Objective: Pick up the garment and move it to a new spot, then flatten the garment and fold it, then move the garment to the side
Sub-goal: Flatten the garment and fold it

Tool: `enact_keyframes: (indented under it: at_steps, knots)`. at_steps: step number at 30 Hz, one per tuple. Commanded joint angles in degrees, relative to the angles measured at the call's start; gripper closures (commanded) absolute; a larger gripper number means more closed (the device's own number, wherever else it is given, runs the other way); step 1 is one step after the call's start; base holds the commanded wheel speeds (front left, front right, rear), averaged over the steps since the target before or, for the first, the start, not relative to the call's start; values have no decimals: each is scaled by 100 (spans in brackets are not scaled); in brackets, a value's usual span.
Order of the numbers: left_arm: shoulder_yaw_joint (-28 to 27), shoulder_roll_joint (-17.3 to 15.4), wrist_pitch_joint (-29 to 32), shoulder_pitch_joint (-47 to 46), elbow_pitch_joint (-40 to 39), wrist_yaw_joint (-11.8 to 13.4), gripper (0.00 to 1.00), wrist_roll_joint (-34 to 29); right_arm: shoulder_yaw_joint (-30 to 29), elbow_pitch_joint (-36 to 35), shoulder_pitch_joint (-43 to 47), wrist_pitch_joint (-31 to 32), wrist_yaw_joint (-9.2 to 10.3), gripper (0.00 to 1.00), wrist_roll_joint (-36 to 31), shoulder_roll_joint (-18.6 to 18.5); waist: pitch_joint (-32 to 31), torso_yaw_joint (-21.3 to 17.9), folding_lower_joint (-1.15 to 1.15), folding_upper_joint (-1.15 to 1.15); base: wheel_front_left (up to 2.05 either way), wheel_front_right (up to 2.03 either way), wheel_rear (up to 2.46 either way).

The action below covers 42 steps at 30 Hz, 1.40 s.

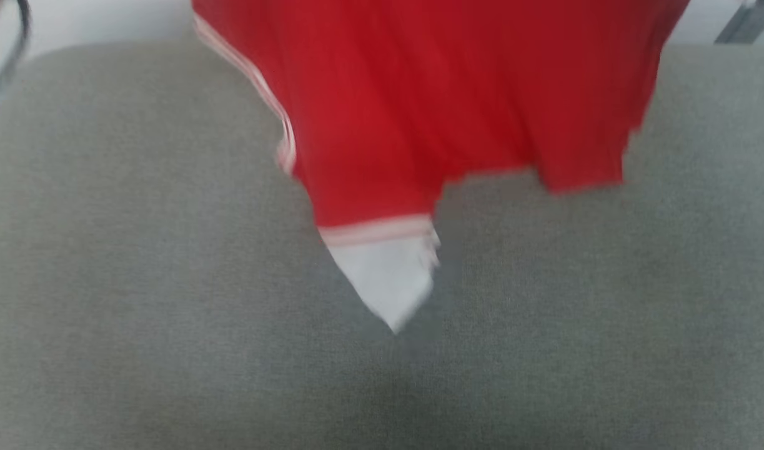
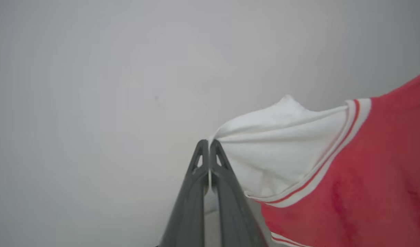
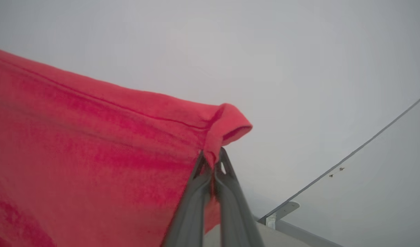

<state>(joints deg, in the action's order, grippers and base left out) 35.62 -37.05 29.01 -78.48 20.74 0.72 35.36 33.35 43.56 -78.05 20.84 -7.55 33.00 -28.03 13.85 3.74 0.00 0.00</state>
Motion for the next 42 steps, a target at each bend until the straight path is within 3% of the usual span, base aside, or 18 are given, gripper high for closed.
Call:
enact_keyframes:
  at_steps: [1, 8, 15, 18, 23, 31, 37, 42]
  knots:
    - [-46, 32, -123, -181, 149, 20, 100, -60, -119, 125, -158, -166, 12, 100, -125, 55, 241, -64, 0, 0, 0, 0, 0]
    - [-55, 448, -1507, -1549, 1115, 213, 100, -869, -874, 885, -981, -1508, 13, 100, -1274, 504, 1085, -131, 0, 0, 0, 0, 0]
    - [-151, 817, -3318, -2543, 1955, 748, 100, -1465, -1676, 1514, -1507, -3010, 13, 100, -2533, 788, 1709, -77, 0, 0, 0, 0, 0]
    - [-79, 1009, -3935, -2568, 2247, 699, 100, -1551, -1939, 1821, -1427, -3220, 13, 100, -2924, 965, 1804, -9, 0, 0, 0, 0, 0]
    - [134, 1267, -4023, -2003, 2797, 331, 100, -1370, -1940, 2356, -1080, -3100, 12, 100, -3136, 1179, 1731, 101, 0, 0, 0, 0, 0]
    - [419, 1440, -3259, -711, 3269, -533, 100, -807, -1323, 2750, -193, -2900, 12, 100, -2617, 1350, 1272, 195, 0, 0, 0, 0, 0]
    - [612, 1347, -2746, 305, 2963, -728, 100, -446, -740, 2483, 533, -2727, 12, 100, -1875, 1298, 910, 230, 0, 0, 0, 0, 0]
    - [742, 1137, -2052, 1415, 2149, -788, 100, 67, -16, 1635, 1443, -2360, 12, 100, -865, 848, 590, 277, 0, 0, 0, 0, 0]
